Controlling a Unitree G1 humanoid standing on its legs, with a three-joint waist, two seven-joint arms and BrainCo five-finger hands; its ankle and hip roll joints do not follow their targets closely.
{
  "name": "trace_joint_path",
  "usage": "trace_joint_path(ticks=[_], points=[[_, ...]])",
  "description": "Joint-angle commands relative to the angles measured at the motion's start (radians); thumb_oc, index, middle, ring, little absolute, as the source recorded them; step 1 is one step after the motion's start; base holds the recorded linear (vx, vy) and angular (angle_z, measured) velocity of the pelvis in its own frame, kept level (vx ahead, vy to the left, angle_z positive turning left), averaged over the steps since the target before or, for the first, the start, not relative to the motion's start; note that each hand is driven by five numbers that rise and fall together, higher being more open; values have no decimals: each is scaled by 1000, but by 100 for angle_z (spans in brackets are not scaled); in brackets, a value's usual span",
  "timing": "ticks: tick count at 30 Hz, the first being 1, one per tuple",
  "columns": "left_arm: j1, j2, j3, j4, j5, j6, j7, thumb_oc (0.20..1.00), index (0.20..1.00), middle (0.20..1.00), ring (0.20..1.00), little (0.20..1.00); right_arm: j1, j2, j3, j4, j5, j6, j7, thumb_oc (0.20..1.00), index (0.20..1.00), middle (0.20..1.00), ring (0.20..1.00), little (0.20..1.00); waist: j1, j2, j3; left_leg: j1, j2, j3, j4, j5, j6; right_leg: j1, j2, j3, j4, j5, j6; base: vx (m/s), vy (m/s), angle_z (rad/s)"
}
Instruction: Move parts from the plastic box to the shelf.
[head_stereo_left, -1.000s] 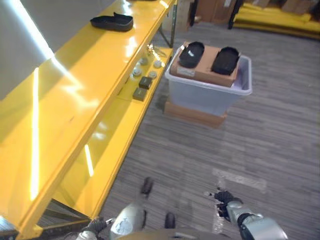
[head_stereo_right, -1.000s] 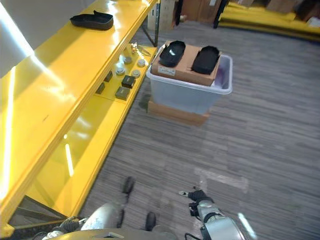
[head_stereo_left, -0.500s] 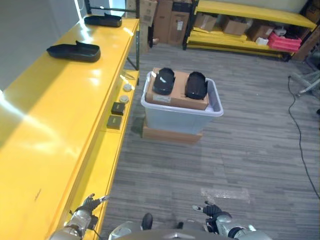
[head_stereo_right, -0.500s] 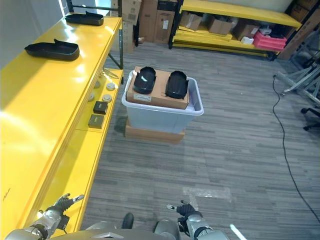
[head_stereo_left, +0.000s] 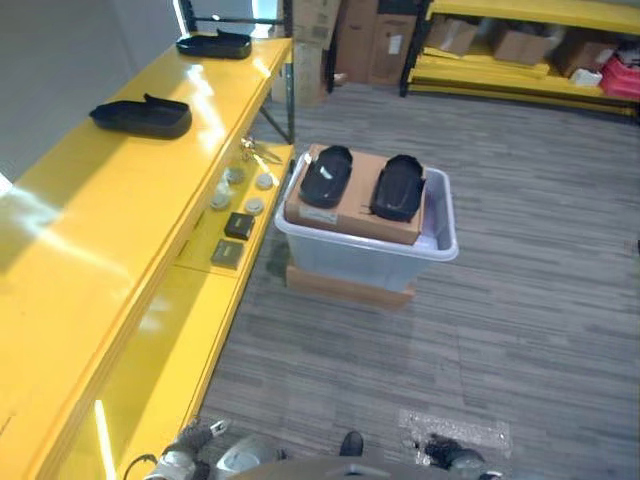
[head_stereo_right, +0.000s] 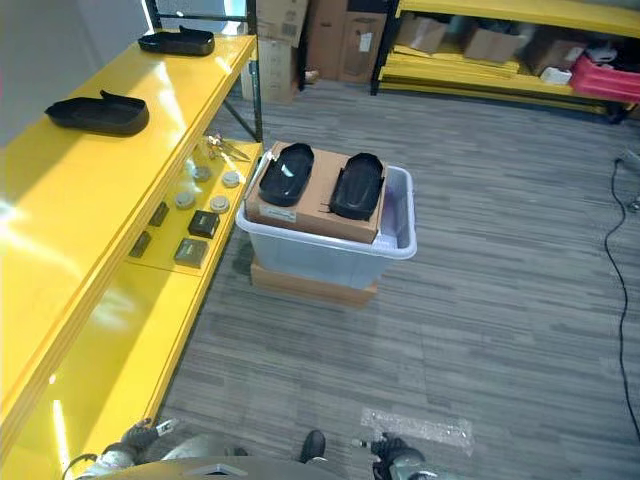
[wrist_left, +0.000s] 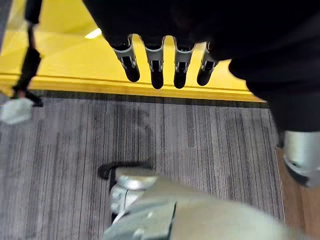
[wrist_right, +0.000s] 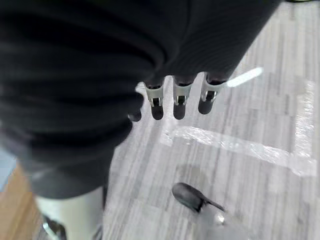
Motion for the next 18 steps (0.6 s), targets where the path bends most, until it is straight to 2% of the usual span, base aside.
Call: trace_joint_path(ticks=[1,4,6,8,9,10,12,14,15,16,18], points=[[-29,22,14,40,10,-1,-13,1000,1000,1000,1000,1000,-26,-35,-4,-4,-3,-12,-22,1000,1000,1000,1000,1000,28,43,34,16,41,-29,-317,122,-14,25,-58,-9,-4,-46,164,255,-65,20],[-4,31,19,79,43,8,-24,1000,1000,1000,1000,1000,-44,-34,1,-9,-5,-18,-18,1000,1000,1000,1000,1000,61,56,23,-19,-35,-31,-363,159,2,48,-32,33,-4,-72,165,255,22,-20],[22,39,37,103,56,11,-28,1000,1000,1000,1000,1000,-70,-32,9,-12,-23,-20,-12,1000,1000,1000,1000,1000,79,57,7,12,-54,-63,-326,127,31,54,-33,66,51,-104,162,275,126,-82],[18,52,34,101,59,11,-32,1000,1000,1000,1000,1000,-91,-27,-9,-35,-4,-26,-17,1000,1000,1000,1000,1000,75,49,11,18,-61,-58,-286,100,51,31,-42,94,189,-132,164,223,171,-93],[21,64,34,95,60,8,-31,1000,1000,1000,1000,1000,-99,-21,-25,-52,15,-29,-19,1000,1000,1000,1000,1000,69,47,17,34,-60,-50,-263,79,65,-1,-48,110,287,-132,177,277,257,-70],[10,79,31,77,53,6,-23,1000,1000,1000,1000,1000,-104,-15,-32,-64,33,-32,-18,1000,1000,1000,1000,1000,53,60,35,59,-60,-47,-229,60,90,-50,-62,134,436,-84,199,248,254,-24],[-17,100,13,29,48,5,-18,1000,1000,1000,1000,1000,-107,-15,-22,-77,32,-31,-13,1000,1000,1000,1000,1000,29,83,67,79,-51,-71,-201,55,107,-134,-36,176,612,-60,204,136,165,-16],[-28,107,8,13,44,2,-16,1000,1000,1000,1000,1000,-109,-16,-20,-80,31,-30,-16,1000,1000,1000,1000,1000,25,85,73,86,-49,-77,-199,49,110,-158,-41,184,631,-56,202,129,11,8],[-60,114,-8,-10,38,-2,-12,1000,1000,1000,1000,1000,-104,-13,-23,-71,34,-24,-10,1000,1000,1000,1000,1000,20,80,69,109,-46,-94,-215,42,107,-162,-71,175,548,-51,192,188,-32,8],[-60,115,-9,-10,37,-2,-12,1000,1000,1000,1000,1000,-104,-13,-23,-71,34,-24,-10,1000,1000,1000,1000,1000,18,80,72,112,-45,-96,-217,42,107,-157,-71,172,546,-51,192,220,-97,1],[-90,117,-19,-25,24,-10,-4,1000,1000,1000,1000,1000,-90,-11,-27,-56,35,-18,-8,1000,1000,1000,1000,1000,21,74,59,130,-30,-113,-241,32,92,-145,-113,168,402,-52,186,210,-181,23]])
